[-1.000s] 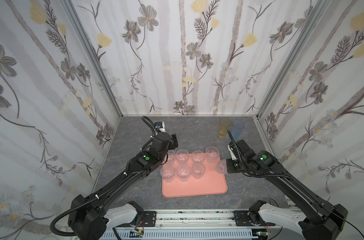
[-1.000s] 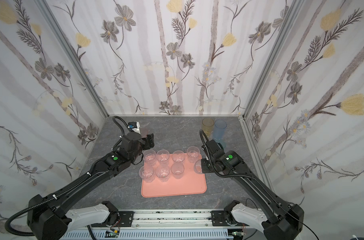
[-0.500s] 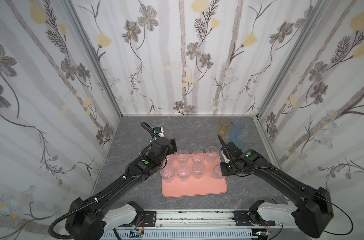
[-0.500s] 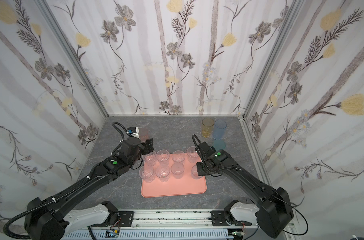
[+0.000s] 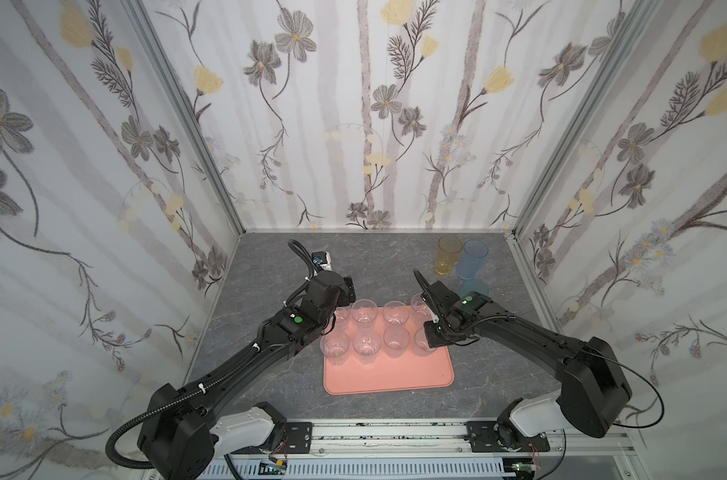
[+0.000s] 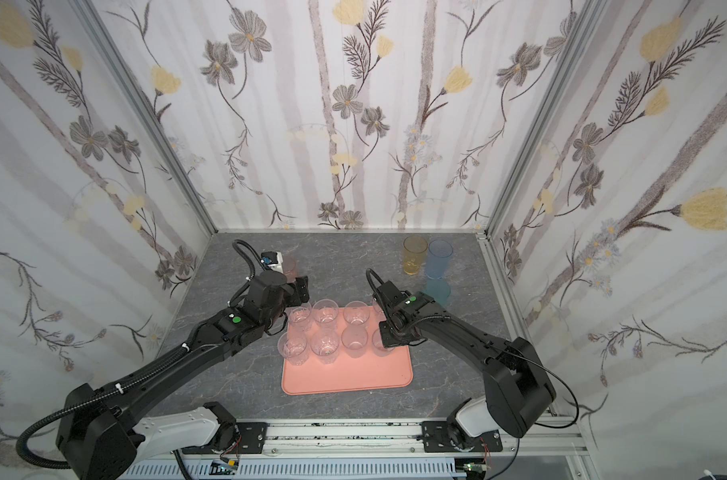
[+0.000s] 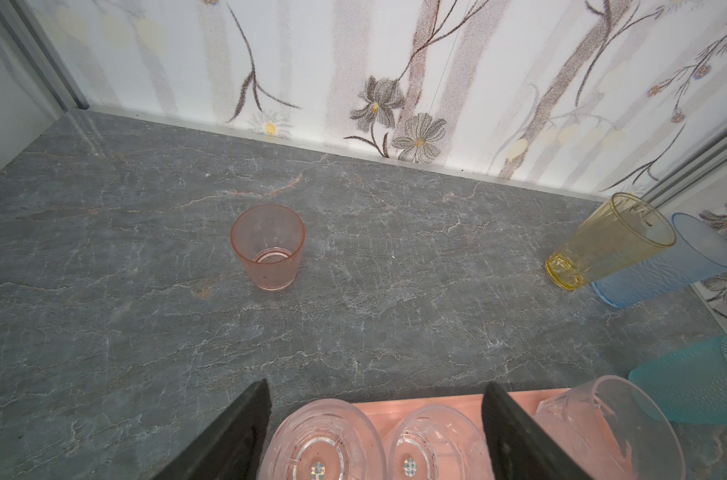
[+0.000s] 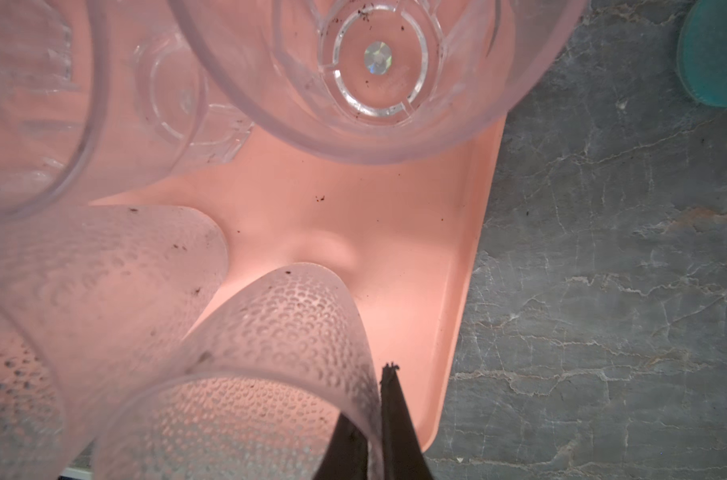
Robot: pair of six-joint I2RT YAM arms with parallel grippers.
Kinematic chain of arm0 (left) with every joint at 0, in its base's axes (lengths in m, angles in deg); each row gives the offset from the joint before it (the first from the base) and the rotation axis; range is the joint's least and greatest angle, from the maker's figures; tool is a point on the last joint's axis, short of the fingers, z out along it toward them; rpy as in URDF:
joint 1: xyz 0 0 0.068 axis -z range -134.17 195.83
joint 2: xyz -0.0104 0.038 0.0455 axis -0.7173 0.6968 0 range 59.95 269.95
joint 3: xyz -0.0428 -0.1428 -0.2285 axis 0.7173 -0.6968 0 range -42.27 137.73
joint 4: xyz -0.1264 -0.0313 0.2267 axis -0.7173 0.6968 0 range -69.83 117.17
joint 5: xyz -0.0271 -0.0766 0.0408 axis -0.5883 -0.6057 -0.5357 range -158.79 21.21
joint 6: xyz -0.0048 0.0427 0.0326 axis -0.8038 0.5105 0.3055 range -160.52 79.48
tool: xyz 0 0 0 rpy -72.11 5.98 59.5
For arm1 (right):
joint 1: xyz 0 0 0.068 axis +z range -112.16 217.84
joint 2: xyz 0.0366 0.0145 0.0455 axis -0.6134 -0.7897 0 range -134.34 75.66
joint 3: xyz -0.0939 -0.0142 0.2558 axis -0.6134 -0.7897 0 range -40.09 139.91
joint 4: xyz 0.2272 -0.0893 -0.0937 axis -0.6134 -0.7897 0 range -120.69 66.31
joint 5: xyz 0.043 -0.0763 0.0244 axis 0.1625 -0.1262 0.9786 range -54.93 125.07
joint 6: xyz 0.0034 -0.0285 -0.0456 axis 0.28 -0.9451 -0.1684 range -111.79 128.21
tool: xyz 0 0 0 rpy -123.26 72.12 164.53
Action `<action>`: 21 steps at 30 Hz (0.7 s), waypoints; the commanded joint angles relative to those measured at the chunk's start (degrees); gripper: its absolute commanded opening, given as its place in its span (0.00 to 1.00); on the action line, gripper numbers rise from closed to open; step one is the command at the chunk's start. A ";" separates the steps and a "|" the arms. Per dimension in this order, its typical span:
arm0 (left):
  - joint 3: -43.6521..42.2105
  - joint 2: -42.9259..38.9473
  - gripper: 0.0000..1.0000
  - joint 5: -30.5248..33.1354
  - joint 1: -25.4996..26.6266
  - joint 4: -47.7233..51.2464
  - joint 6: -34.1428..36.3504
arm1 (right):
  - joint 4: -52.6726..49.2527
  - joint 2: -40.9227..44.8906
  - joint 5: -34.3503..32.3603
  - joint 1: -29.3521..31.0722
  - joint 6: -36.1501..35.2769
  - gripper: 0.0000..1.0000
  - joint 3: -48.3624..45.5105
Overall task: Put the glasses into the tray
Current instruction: 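Lower the frosted glass onto the tray's near edge with the right gripper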
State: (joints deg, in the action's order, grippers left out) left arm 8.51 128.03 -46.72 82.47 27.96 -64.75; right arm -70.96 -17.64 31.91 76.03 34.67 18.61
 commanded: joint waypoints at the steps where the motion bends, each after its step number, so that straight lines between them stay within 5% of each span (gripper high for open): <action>1: -0.02 0.09 0.83 1.27 -0.22 -1.82 0.59 | 1.89 -1.17 -1.40 0.04 -0.84 0.01 0.71; 8: -1.17 -0.41 0.83 0.61 -0.37 -2.17 0.13 | 2.41 -1.77 -1.06 0.28 -0.49 0.16 0.80; 21: -3.16 -3.03 0.83 -0.60 -0.60 -2.25 -0.38 | 2.77 -0.20 -1.11 0.22 -0.03 0.18 0.22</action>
State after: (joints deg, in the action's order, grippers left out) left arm 6.11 125.93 -47.36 81.97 27.26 -64.55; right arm -69.58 -18.84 31.65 76.34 34.12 19.07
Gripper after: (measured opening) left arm 0.830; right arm 0.190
